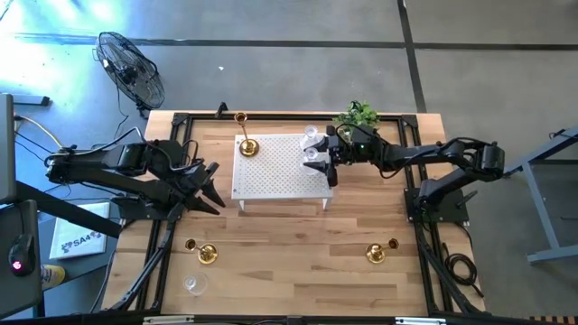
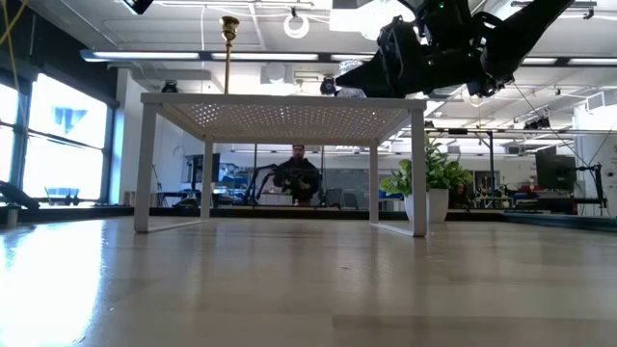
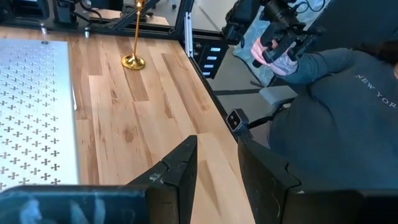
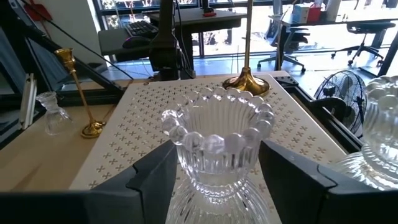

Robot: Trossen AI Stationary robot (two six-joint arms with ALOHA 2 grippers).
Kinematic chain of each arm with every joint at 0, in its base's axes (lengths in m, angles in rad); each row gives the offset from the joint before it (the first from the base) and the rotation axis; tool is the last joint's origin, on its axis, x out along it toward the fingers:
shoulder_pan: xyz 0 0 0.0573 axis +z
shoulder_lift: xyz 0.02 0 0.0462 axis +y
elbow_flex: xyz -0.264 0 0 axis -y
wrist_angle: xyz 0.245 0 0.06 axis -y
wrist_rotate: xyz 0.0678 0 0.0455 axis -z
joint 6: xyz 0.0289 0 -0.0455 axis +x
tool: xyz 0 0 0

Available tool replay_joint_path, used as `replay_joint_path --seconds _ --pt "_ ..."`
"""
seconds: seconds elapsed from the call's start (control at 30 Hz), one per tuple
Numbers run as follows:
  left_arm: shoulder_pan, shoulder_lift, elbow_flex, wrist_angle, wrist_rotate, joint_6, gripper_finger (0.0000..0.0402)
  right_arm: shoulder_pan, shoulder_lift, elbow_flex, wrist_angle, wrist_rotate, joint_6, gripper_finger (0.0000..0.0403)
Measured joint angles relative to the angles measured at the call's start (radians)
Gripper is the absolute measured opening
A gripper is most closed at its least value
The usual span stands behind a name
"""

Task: Pick & Place candle stick holders
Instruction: Put the top transparent glass candle holder on the shelf aligned with the other transparent glass candle holder

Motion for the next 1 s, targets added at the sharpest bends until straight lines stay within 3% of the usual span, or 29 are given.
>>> replay_joint_path --seconds 0.5,0.77,1.0 --pt "0.0 0.0 0.0 -0.025 -0.019 -0.025 0.0113 0.0 -0.004 0.0 -0.021 -0.006 -0.001 0.0218" --pt "0.0 0.0 0.0 -0.028 -0.023 -0.025 0.0113 -0.001 -0.091 0.0 -0.121 -0.008 -0.042 0.0218" --pt "0.0 0.0 0.0 -0.027 -0.024 -0.029 0.0113 0.0 -0.208 0.0 -0.331 -0.007 -0.045 0.0218"
